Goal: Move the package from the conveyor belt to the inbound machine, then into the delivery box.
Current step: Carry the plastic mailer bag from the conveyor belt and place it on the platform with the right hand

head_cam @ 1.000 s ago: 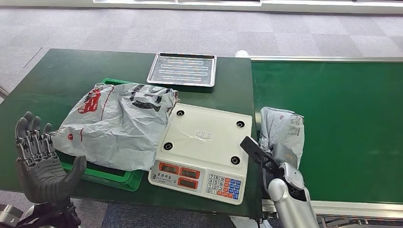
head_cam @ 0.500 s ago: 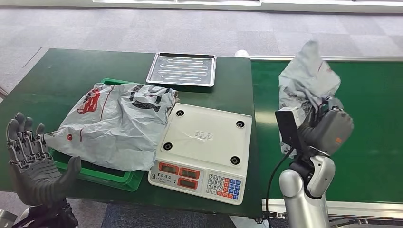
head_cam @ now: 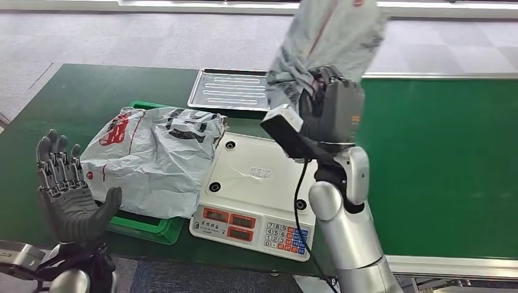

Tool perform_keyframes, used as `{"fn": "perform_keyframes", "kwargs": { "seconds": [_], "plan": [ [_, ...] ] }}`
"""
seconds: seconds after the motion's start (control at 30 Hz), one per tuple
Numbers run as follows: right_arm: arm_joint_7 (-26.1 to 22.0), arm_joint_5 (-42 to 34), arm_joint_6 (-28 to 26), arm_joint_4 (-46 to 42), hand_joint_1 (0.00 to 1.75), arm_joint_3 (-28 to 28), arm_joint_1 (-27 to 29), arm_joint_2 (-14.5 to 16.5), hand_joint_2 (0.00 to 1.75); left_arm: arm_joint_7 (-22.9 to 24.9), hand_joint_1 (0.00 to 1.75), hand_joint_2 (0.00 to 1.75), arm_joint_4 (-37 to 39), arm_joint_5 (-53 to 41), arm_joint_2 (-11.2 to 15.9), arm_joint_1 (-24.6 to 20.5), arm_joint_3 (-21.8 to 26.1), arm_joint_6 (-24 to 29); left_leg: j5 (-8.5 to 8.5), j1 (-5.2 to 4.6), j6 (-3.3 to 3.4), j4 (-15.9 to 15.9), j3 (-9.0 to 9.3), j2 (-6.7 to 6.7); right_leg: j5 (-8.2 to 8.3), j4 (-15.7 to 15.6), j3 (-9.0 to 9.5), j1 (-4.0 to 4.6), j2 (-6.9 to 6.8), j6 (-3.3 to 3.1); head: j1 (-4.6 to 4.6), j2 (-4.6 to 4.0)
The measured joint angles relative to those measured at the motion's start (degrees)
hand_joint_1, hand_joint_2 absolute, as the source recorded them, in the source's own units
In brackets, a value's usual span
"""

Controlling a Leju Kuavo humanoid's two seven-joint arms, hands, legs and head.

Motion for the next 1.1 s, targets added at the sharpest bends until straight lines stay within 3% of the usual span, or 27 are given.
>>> {"fn": "perform_keyframes", "kwargs": {
  "seconds": [0.27,0.5,0.6,0.8,0.9,0.93,1.03,1.1],
  "plan": [
    [0.8,-2.0,-0.4,9.6,1.75,7.5,-4.0,1.0,1.75,-0.1,0.00,1.75,2.1,0.1,0.2,-1.1,-0.5,-0.1,0.01,0.01,-0.02,0.0,-0.17,-0.28,-0.01,0.0,-0.06,0.01,-0.14,0.00,0.01,0.00],
    [0.4,-3.0,1.5,12.1,1.75,8.9,-5.1,1.1,1.75,-0.1,0.00,1.75,3.0,0.1,0.3,-1.6,-0.6,-0.1,-0.02,-0.01,0.02,0.0,-0.21,-0.28,-0.03,0.0,-0.09,0.00,-0.14,0.02,0.01,0.00],
    [-1.1,-4.7,4.0,16.8,1.75,9.4,-6.7,2.6,1.75,-0.3,0.00,1.75,3.5,0.2,0.3,-1.9,-0.8,-0.2,-0.03,0.01,0.00,0.0,-0.18,-0.17,-0.02,0.0,-0.12,0.01,-0.07,0.01,0.00,0.00],
    [-1.9,-6.1,2.8,22.5,1.75,9.9,-8.0,4.4,1.75,-0.5,0.00,1.75,3.9,0.3,0.3,-2.1,-1.3,-0.2,-0.01,0.04,-0.03,0.0,-0.16,-0.16,-0.02,0.0,-0.13,0.04,-0.05,0.00,-0.01,0.00],
    [-1.9,-8.1,1.1,33.2,0.44,11.2,-10.0,6.8,1.75,-0.7,0.00,1.75,5.0,0.4,0.4,-2.4,-2.1,-0.2,0.02,0.08,-0.07,0.0,-0.22,-0.23,-0.02,0.0,-0.12,0.07,-0.09,-0.01,0.01,0.00],
    [-1.8,-8.1,1.0,35.2,0.00,11.5,-10.2,7.1,1.31,-0.8,0.00,1.75,5.3,0.5,0.4,-2.5,-2.2,-0.2,0.02,0.07,-0.07,0.0,-0.23,-0.23,-0.02,0.0,-0.12,0.06,-0.09,-0.01,0.01,0.00],
    [-1.5,-8.7,0.3,36.9,0.00,11.9,-10.4,7.1,0.00,-1.3,0.00,1.75,5.8,0.6,0.5,-2.8,-2.5,0.2,0.01,0.05,-0.07,0.0,-0.26,-0.25,-0.02,0.0,-0.13,0.05,-0.11,-0.01,0.01,0.00],
    [-1.2,-9.4,-0.5,37.0,0.00,11.9,-10.3,7.1,0.00,-1.6,0.00,1.75,5.9,0.9,0.5,-2.8,-2.5,0.6,0.01,0.05,-0.07,0.0,-0.26,-0.26,-0.02,0.0,-0.14,0.04,-0.11,0.00,0.00,0.00]
  ]
}}
